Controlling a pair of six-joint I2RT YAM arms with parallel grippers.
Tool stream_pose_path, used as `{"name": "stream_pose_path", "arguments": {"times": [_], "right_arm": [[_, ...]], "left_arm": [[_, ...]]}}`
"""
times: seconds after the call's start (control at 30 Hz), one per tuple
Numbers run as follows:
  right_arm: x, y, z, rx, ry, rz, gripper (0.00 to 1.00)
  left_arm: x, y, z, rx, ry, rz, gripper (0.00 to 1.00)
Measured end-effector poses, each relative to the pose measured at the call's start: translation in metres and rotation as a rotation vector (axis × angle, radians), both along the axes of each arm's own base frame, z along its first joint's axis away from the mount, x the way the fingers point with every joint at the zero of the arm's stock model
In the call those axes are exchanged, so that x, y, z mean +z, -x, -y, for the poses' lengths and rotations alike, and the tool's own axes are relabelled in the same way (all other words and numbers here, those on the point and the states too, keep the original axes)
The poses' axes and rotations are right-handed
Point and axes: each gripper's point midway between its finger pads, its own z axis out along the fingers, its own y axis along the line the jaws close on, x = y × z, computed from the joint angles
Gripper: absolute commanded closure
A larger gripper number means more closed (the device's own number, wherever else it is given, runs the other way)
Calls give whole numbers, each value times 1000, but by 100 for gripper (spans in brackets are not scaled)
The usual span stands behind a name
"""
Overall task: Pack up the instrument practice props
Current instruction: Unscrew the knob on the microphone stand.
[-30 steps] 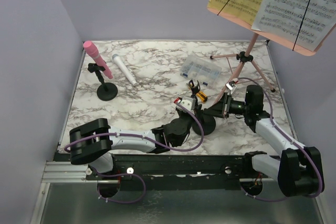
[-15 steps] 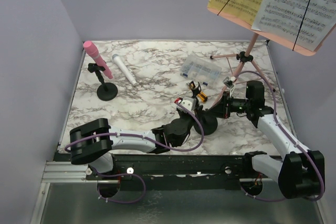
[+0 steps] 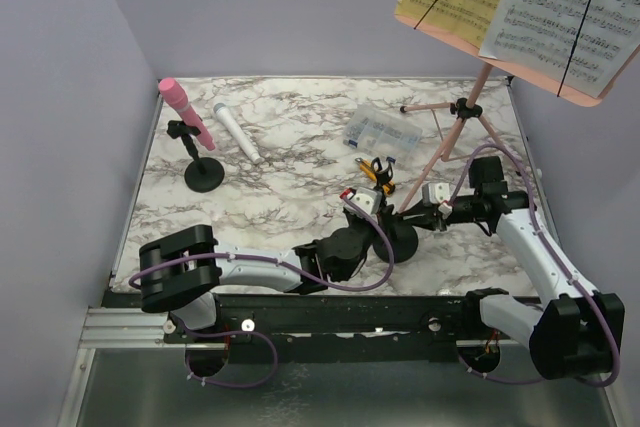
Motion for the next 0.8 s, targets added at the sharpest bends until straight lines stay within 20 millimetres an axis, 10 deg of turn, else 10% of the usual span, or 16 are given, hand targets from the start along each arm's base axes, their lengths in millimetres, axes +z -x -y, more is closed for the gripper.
{"name": "stream_pose_path", "arguments": {"times": [0.47, 0.8], "right_arm": [[-11, 7, 11, 175, 146, 419, 63], [-14, 20, 13, 57, 115, 113, 36]], "left_arm": [[-1, 2, 3, -16, 1, -3, 100], [-2, 1, 5, -16, -4, -5, 100]]}}
